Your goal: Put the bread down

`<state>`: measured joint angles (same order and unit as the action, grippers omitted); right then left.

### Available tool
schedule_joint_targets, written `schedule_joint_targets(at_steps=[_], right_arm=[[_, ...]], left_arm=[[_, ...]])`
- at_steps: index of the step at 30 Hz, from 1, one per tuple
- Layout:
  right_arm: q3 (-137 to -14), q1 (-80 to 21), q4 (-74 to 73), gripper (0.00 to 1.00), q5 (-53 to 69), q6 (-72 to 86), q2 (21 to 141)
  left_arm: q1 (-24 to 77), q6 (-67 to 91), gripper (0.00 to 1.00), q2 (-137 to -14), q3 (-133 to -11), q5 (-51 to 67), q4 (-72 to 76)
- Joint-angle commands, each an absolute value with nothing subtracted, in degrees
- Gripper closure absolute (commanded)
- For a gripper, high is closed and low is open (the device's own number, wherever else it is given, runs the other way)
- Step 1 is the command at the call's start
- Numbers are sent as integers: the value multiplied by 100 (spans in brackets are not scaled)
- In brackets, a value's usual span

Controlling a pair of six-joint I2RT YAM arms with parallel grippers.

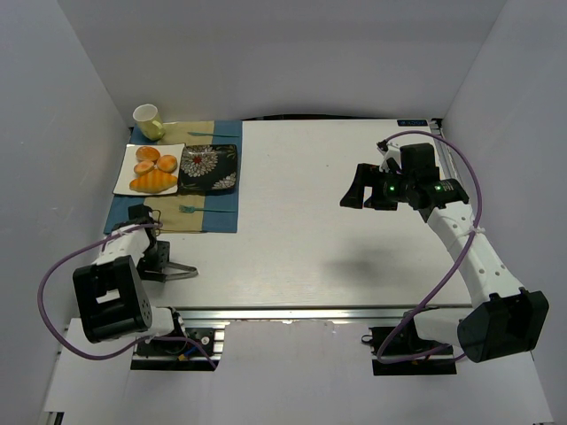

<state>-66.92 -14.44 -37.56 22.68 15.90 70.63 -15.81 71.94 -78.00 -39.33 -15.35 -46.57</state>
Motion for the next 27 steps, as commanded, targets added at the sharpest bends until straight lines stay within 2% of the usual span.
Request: schedule_joint_targets(at_steps=[1, 9, 16, 27], right_arm=[[-6759, -1477, -3683, 11, 2373, 1547, 7075], [-6741, -1468, -3648, 11, 2399, 1573, 7084], [-6768, -1468, -3630, 11, 2452, 1600, 7102], [-6741, -1468, -3639, 10, 2531, 1643, 7049]], left_arm=[[-1626, 7128, 27, -7612, -4069, -1837, -4746], [-1626, 7031, 28, -7462, -5324, -2004, -5686], [-1626, 6996, 31, -7260, -5782, -1810, -6221], [-1626, 6689, 32, -7391, -7057, -2768, -7452]])
